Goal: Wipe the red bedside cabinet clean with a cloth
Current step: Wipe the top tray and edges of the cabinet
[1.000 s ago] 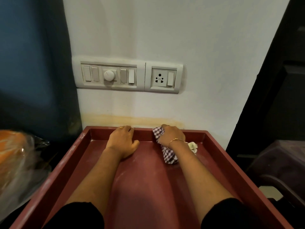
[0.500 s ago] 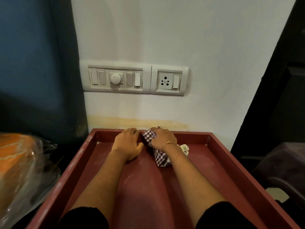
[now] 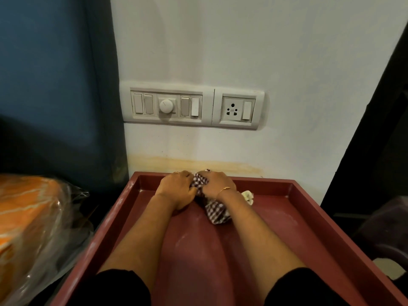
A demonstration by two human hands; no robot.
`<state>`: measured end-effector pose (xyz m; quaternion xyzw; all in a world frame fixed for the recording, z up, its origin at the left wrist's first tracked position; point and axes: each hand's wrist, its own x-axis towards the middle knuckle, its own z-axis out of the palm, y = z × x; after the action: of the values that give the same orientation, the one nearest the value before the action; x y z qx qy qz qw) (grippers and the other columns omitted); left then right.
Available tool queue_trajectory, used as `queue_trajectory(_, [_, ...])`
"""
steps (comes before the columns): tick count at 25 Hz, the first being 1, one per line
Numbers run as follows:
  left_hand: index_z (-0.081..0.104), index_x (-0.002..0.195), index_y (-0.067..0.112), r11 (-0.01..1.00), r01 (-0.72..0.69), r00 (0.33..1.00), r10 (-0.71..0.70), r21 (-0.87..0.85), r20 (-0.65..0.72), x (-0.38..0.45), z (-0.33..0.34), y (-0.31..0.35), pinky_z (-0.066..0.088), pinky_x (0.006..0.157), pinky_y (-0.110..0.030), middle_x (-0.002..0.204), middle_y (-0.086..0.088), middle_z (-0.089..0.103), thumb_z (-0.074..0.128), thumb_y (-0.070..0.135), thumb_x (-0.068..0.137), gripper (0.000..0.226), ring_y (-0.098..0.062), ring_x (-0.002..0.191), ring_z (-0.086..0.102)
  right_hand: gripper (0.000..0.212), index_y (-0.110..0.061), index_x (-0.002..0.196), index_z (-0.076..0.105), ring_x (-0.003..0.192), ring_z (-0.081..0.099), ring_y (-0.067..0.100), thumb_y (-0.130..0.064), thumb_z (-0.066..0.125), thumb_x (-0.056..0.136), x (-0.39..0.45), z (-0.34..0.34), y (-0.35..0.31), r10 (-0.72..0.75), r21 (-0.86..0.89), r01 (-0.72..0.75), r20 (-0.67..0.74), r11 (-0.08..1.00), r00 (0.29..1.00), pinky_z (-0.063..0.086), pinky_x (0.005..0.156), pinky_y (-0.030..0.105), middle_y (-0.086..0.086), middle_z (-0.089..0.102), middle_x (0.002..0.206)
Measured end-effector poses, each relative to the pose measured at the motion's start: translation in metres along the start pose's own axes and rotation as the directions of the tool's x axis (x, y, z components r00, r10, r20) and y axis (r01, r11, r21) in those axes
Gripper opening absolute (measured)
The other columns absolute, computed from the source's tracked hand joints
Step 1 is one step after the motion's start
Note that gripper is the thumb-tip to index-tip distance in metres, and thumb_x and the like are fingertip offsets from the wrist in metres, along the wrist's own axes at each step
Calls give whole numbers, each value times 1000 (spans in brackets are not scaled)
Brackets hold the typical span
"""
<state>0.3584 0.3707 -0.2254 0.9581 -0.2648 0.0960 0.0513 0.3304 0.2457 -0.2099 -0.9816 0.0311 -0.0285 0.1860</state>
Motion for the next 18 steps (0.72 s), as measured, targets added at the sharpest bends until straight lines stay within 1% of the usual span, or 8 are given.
queue_trajectory(5, [53,119,8,998,-39,998,37,49,55,0,-18,-28,40,102,-38,130,-12,54,34,26,93,37,-25,118,48,52,-29,134,50,127,46,29,-10,48,86,-6,-15,31,161,54,-159,-28,986,987,41,105,35,5,47,143])
queue_trajectory(8, [51,123,11,993,24,997,-32,118,64,-15,-21,-51,42,102,-36,130,-9,54,35,31,94,39,-22,117,49,37,-22,120,62,116,55,30,-13,52,86,-3,-26,21,177,116,-152,-248,982,952,46,95,33,7,62,126])
queue_trajectory(10, [48,129,11,986,52,995,-65,155,77,-25,-24,-64,42,103,-37,133,-8,50,36,32,94,43,-23,121,47,24,-14,106,67,102,59,29,-12,57,85,-6,-25,21,60,-236,-193,-475,952,878,49,78,32,9,68,107])
queue_trajectory(11, [47,130,11,985,66,994,-78,160,71,-28,-26,-68,42,103,-37,134,-8,50,36,31,94,43,-23,121,46,16,-12,93,70,90,62,27,-13,67,77,-9,-19,24,15,-400,-246,-499,883,867,49,67,29,9,70,92])
queue_trajectory(13, [47,131,10,982,81,994,-92,168,58,-32,-28,-73,43,102,-38,135,-9,48,36,32,94,44,-23,123,45,13,-12,69,72,70,63,23,-13,81,60,-9,-2,25,-14,-505,-317,-548,803,836,47,54,23,5,68,68])
queue_trajectory(15, [48,129,9,981,80,994,-92,176,59,-33,-29,-76,43,101,-37,133,-9,49,35,32,94,44,-23,122,46,12,-9,89,71,88,61,25,-9,64,79,-3,9,13,-6,-472,-246,-471,847,882,50,67,28,7,69,88])
queue_trajectory(16, [50,126,9,982,83,993,-96,172,69,-33,-29,-76,44,100,-37,130,-9,51,36,33,93,43,-23,119,48,23,-8,103,68,100,57,26,-5,51,88,2,13,6,-10,-437,-201,-435,877,900,49,77,32,8,67,102])
queue_trajectory(18, [55,117,10,984,102,990,-115,148,84,-33,-29,-80,47,96,-37,122,-9,57,37,33,92,39,-23,110,54,33,-9,114,63,109,51,27,-3,40,92,11,21,-15,-79,-355,-71,-391,932,917,46,86,33,9,63,113])
